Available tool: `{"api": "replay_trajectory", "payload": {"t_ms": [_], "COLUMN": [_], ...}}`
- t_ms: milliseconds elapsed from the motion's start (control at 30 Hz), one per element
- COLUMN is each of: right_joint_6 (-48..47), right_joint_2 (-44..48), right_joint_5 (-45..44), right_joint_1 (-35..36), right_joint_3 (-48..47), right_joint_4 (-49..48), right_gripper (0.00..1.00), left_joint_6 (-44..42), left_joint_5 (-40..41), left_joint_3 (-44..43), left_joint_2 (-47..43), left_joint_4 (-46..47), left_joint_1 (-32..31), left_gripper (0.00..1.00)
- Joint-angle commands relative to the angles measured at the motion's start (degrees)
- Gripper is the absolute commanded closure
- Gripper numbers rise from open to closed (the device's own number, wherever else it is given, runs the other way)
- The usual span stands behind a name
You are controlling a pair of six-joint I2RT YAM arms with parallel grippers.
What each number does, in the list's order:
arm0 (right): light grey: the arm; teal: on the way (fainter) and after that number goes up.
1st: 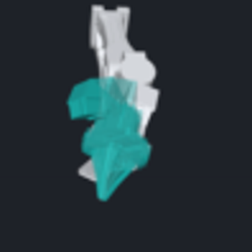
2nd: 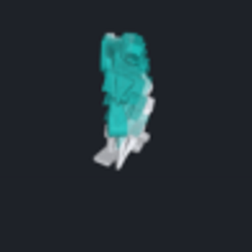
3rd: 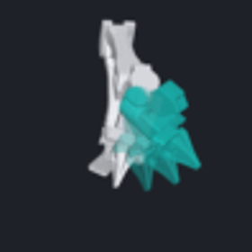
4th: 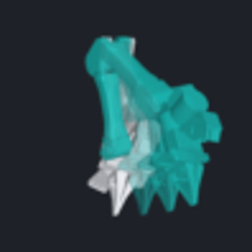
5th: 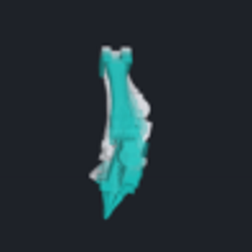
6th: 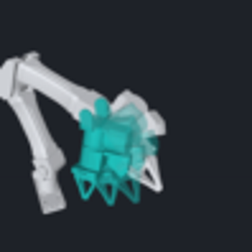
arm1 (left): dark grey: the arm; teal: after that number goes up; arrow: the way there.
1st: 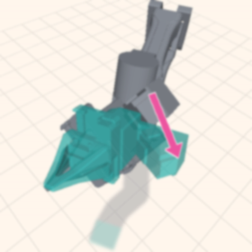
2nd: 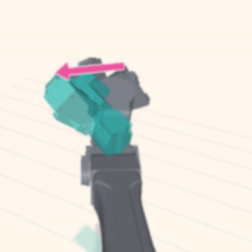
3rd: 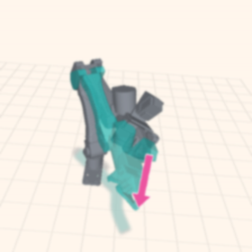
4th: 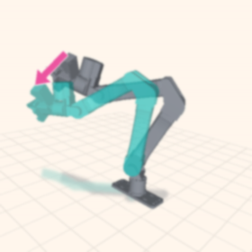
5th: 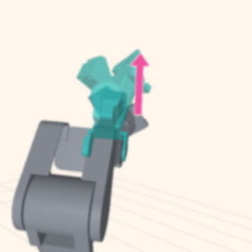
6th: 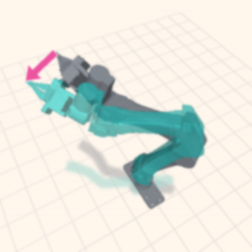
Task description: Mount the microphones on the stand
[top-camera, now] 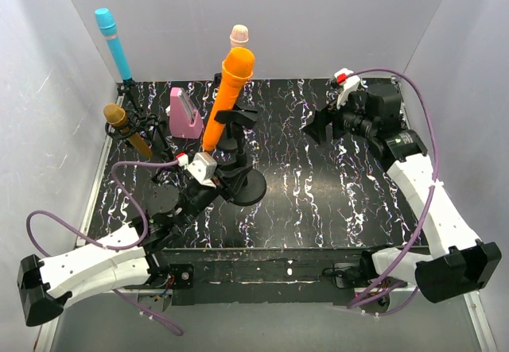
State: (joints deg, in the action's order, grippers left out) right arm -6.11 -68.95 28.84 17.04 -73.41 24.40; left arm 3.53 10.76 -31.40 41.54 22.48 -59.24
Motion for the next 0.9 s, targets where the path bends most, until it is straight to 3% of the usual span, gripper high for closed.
{"api": "replay_trajectory", "payload": {"t_ms": [0, 133, 300, 333, 367, 467, 633, 867], "right_joint_6": [10.04, 12.08, 13.23, 16.01, 16.3, 18.24, 22.54, 23.07], "right_joint_2": [3.9, 10.39, 12.96, 13.22, 13.75, 14.54, 13.32, 9.19], "right_joint_5": [-27.16, -18.4, -17.5, -14.02, 4.29, 9.11, 15.1, 10.01], "right_joint_1": [2.65, 2.65, 2.21, 2.12, 1.95, 1.51, 1.51, 2.38], "right_joint_3": [3.71, 6.77, 6.17, 6.43, 6.96, 7.66, 7.14, 5.38], "right_joint_4": [-12.45, -12.71, -12.27, -7.4, -7.44, -7.97, -12.44, -19.73], "right_gripper": [0.1, 0.11, 0.11, 0.2, 0.23, 0.24, 0.31, 0.35], "left_joint_6": [-0.54, -1.51, -0.81, -0.2, 0.51, 2.27, 5.16, 9.91], "left_joint_5": [0.84, 0.92, -0.74, -1.01, -1.27, -2.24, -3.56, -5.31], "left_joint_3": [-4.37, -7.44, -13.24, -14.03, -15.43, -17.9, -21.42, -24.32], "left_joint_2": [4.06, 11.62, 21.9, 23.57, 24.98, 28.24, 33.16, 38.61], "left_joint_4": [1.77, 6.6, 10.64, 11.52, 11.88, 13.37, 15.39, 19.27], "left_joint_1": [0.27, 0.36, 2.2, 2.64, 3.25, 4.31, 4.58, 4.49], "left_gripper": [1.0, 1.0, 1.0, 1.0, 1.0, 1.0, 1.0, 1.0]}}
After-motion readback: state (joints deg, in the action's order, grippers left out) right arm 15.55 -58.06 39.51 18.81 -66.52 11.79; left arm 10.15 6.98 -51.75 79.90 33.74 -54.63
